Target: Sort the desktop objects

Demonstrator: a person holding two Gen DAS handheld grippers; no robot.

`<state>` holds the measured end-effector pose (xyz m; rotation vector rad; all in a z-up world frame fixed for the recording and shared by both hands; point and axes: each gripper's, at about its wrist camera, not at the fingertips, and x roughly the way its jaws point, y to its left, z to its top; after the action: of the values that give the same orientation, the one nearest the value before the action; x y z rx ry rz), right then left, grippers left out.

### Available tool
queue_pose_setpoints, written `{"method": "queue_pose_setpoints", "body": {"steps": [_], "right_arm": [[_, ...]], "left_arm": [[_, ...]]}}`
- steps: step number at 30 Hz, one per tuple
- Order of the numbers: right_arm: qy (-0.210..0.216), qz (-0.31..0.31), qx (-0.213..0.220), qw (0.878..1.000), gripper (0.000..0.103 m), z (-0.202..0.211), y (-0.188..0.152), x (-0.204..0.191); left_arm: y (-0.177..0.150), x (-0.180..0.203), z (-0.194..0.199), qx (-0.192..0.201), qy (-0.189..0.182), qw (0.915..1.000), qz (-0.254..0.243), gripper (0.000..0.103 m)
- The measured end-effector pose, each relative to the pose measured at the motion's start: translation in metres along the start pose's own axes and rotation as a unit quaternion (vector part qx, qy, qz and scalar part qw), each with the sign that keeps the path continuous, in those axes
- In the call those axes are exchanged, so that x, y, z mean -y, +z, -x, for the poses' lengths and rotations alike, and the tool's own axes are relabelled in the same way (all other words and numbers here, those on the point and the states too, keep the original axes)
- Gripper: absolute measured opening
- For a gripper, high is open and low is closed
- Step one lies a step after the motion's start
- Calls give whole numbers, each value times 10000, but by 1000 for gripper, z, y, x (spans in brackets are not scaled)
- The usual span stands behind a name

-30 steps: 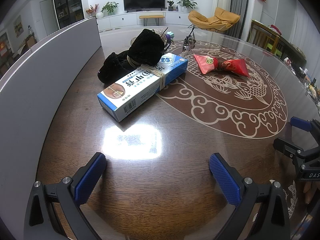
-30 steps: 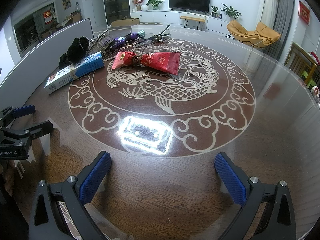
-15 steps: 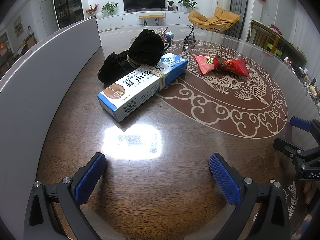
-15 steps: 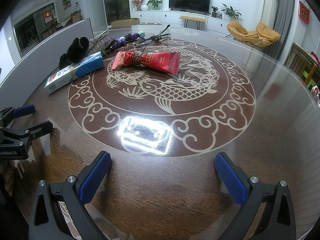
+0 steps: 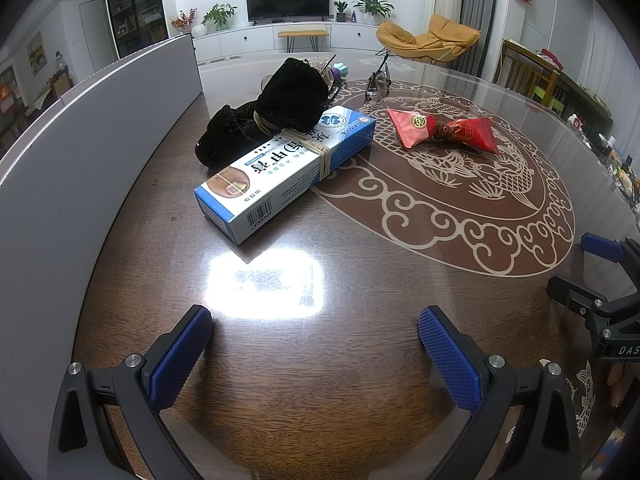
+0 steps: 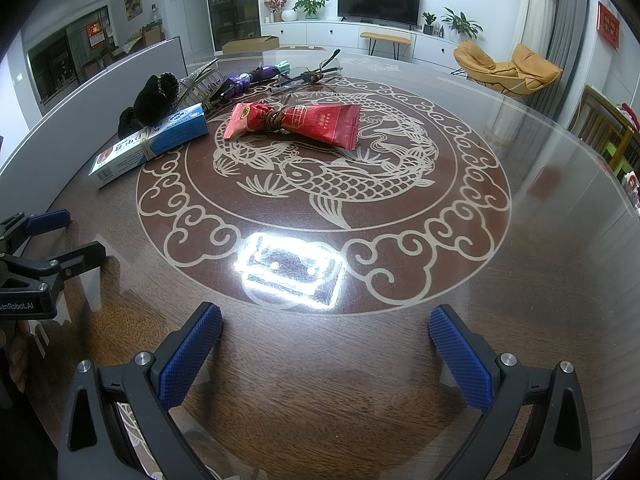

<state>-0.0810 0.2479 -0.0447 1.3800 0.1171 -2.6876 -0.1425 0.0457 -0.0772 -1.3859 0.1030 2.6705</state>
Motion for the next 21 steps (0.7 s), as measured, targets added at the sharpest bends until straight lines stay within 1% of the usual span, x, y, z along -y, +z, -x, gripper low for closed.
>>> {"method": "queue_pose_setpoints", "body": {"steps": [10, 13, 14, 16, 18, 19, 21], "right_arm": [[0, -1, 0, 10000, 103, -1, 0, 0], [0, -1, 0, 10000, 103, 0, 0, 0], [-1, -1, 0, 10000, 103, 0, 0, 0], [-1, -1, 0, 10000, 103, 0, 0, 0], [-1, -2, 0, 10000, 103, 0, 0, 0], [-1, -2, 0, 10000, 103, 0, 0, 0], [-1, -2, 0, 10000, 103, 1, 0, 0]], "left_arm": [[-1, 0, 0, -5, -18, 10000, -4, 103], [3, -3, -2, -107, -62, 9999, -108, 103], [8, -8, -4, -192, -59, 9997, -149, 103], [17, -16, -4, -106, -37, 9995, -287, 103], [33, -26, -6, 53, 53, 9989, -455, 103], [43, -31, -10, 115, -21, 9986, -507, 103], [59, -35, -18, 142, -293, 9980, -545, 103]]}}
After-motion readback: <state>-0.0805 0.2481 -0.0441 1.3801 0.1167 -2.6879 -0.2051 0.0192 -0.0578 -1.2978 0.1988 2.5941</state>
